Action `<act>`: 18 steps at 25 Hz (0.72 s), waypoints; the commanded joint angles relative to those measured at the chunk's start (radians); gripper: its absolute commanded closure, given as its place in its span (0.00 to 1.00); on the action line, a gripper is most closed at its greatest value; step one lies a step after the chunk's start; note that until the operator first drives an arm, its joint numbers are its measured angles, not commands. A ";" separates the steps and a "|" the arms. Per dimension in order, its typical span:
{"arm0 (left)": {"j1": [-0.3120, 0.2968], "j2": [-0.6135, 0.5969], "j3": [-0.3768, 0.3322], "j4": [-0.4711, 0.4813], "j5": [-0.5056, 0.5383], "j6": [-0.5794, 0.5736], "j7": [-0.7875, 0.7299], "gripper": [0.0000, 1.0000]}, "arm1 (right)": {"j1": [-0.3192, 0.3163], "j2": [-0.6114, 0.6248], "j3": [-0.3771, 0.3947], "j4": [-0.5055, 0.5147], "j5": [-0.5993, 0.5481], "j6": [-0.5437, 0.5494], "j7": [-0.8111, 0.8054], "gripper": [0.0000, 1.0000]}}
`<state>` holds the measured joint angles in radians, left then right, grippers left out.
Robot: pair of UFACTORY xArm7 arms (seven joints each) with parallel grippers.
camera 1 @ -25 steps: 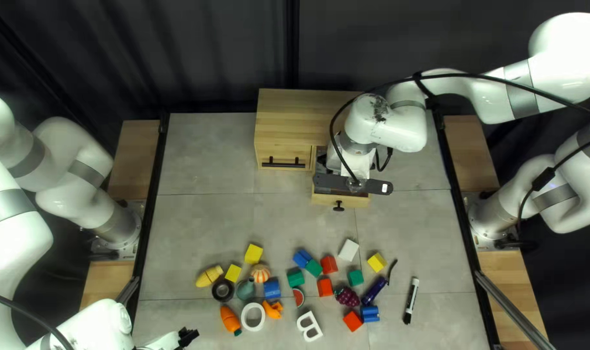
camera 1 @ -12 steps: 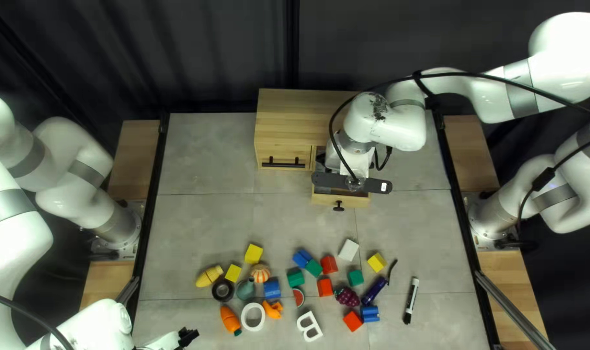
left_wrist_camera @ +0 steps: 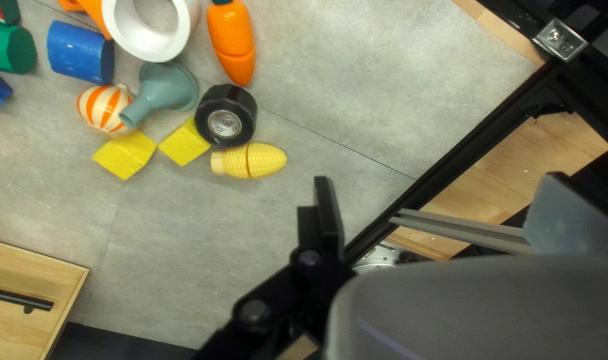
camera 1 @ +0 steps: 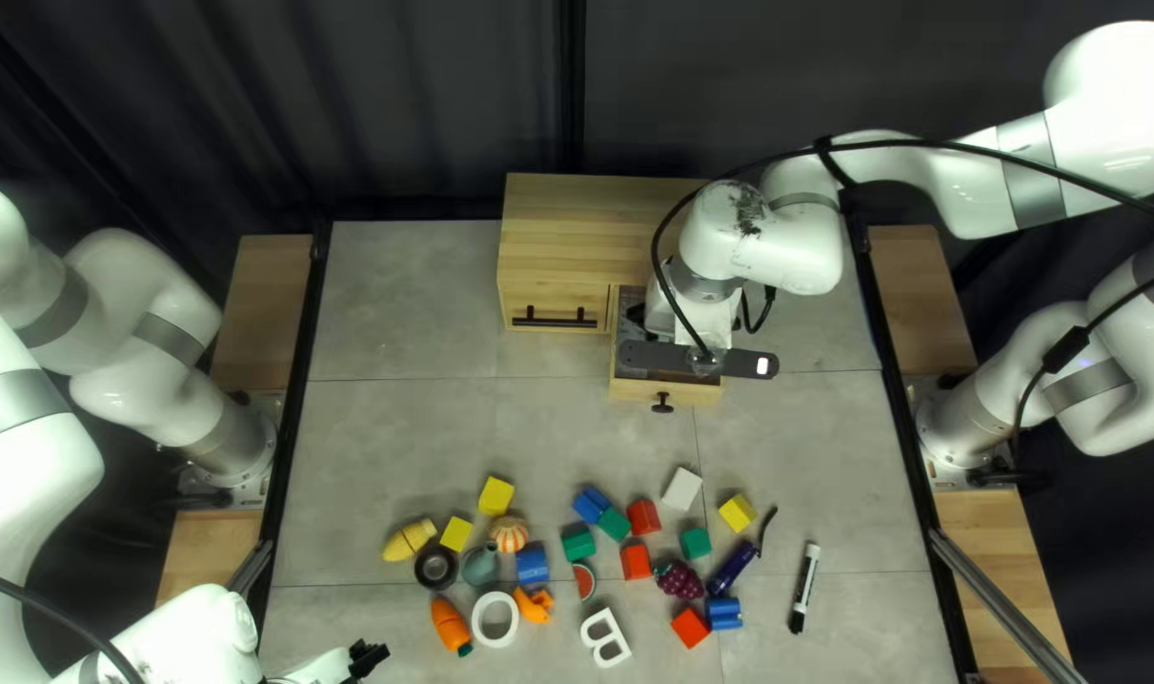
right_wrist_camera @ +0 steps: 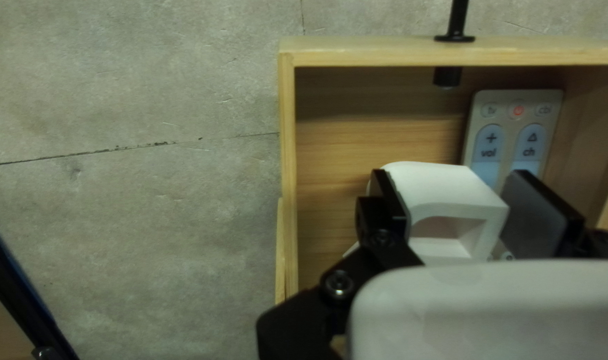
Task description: Open drawers and place objects into drawer and close
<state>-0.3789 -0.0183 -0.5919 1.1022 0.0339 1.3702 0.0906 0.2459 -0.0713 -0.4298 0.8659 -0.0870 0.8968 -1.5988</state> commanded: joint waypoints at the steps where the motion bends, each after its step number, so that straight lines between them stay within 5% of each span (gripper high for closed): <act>1: 0.000 0.000 0.000 0.000 0.000 0.000 0.000 0.00 | -0.006 -0.009 -0.006 -0.017 -0.002 -0.001 -0.005 1.00; 18: 0.000 0.000 0.000 0.000 0.000 0.000 0.000 0.00 | -0.028 0.022 -0.035 0.029 -0.004 -0.003 -0.080 1.00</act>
<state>-0.3789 -0.0183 -0.5919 1.1022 0.0339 1.3702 0.0906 0.2181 -0.0552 -0.4645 0.8912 -0.0895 0.8952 -1.6751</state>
